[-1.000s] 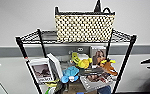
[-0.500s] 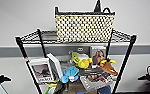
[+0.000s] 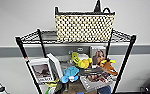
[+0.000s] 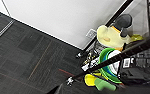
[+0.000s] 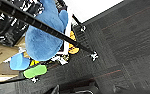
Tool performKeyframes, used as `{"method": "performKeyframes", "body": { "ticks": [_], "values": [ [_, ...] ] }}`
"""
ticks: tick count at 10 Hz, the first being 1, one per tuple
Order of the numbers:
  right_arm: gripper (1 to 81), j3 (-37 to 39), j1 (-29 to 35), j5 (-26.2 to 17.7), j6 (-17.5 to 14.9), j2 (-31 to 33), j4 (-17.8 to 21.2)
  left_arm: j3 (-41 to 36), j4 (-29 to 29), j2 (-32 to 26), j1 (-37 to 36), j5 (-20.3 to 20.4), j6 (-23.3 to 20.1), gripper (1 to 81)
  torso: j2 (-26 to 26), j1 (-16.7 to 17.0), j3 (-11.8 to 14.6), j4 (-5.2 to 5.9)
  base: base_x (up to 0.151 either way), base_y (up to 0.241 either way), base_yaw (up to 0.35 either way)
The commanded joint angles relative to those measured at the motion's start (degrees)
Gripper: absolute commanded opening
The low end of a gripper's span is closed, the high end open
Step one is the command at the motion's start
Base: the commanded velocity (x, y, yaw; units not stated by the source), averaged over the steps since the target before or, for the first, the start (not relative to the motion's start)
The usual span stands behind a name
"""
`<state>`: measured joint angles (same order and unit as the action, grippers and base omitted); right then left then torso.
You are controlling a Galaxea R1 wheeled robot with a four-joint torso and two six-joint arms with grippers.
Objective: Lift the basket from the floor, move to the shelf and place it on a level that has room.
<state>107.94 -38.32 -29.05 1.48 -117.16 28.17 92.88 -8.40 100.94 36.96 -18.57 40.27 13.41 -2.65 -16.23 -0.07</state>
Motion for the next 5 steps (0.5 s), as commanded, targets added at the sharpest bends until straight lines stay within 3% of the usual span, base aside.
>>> {"method": "performKeyframes", "body": {
  "ticks": [1, 5],
  "values": [
    [81.1, 1.2, -2.7, 3.7, -3.1, -1.3, 0.9, 4.2, -0.8, 3.5, 6.4, 8.5, -0.8, 81.1, 0.0, 0.0, 0.0, 0.00, 0.000, 0.000, 0.000],
    [81.1, 1.6, -10.7, 7.3, -6.9, -2.7, 0.9, 8.7, -3.6, 8.4, 16.0, 13.1, -1.6, 81.1, 0.0, 0.0, 0.0, 0.00, 0.000, 0.000, 0.000]
  ]
}}
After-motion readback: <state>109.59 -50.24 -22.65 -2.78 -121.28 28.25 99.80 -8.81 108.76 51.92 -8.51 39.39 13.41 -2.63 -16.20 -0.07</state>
